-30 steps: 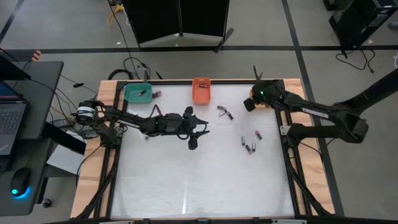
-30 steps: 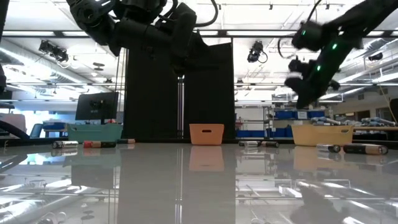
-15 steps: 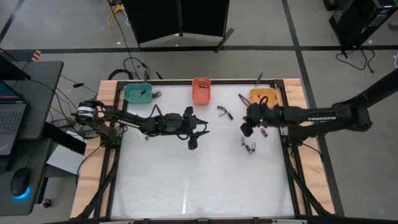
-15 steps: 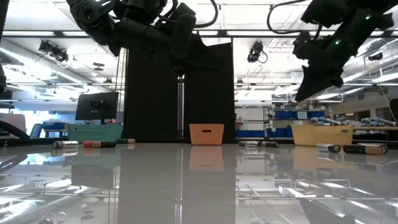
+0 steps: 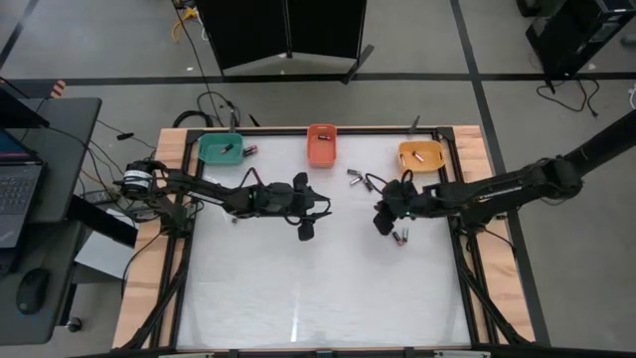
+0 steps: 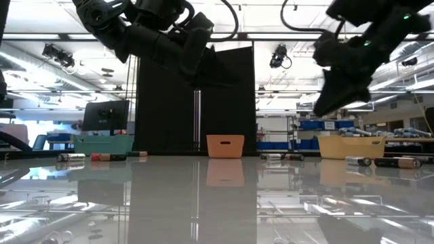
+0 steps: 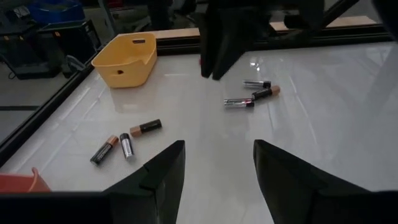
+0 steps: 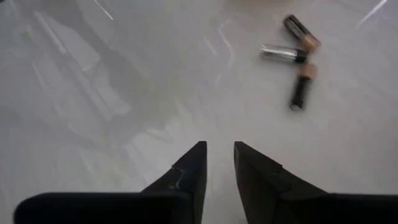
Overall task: Sort batteries
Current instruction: Put the top right copper battery into the green container
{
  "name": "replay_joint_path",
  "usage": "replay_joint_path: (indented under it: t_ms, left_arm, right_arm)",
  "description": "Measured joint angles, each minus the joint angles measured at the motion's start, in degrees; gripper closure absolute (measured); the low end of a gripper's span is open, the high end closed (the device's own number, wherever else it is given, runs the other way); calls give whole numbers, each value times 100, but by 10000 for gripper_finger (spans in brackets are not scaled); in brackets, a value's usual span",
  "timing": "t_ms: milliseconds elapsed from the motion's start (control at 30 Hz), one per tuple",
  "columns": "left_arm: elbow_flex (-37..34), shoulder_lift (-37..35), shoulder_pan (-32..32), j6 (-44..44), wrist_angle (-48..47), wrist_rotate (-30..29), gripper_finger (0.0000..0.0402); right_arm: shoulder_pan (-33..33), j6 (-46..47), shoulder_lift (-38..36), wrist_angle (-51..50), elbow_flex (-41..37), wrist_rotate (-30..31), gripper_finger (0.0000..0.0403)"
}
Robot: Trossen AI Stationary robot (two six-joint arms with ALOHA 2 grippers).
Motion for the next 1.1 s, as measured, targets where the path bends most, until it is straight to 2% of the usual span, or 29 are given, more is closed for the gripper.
replay_joint_path:
  t_ms: [167,300,400,667,967,1100]
  left_arm:
    - [0,0,0,0,-21,-25,204]
    - [0,0,0,-9,-61,-37,204]
    - [0,0,0,-27,-128,-40,204]
    - [0,0,0,-72,-127,-43,204]
    - [0,0,0,-216,-143,-112,204]
    - [0,0,0,-220,-143,-176,204]
  right_arm:
    - [-440,-294,731,642,0,119,288]
    - [-917,-382,1177,639,0,509,280]
    - [-1247,-596,1484,774,-2,568,276]
    - [-1700,-1202,2066,1741,-2,-106,272]
    - [-2015,-1382,2659,1842,23,-139,276]
    - [-2029,-1542,2779,1956,26,-169,289]
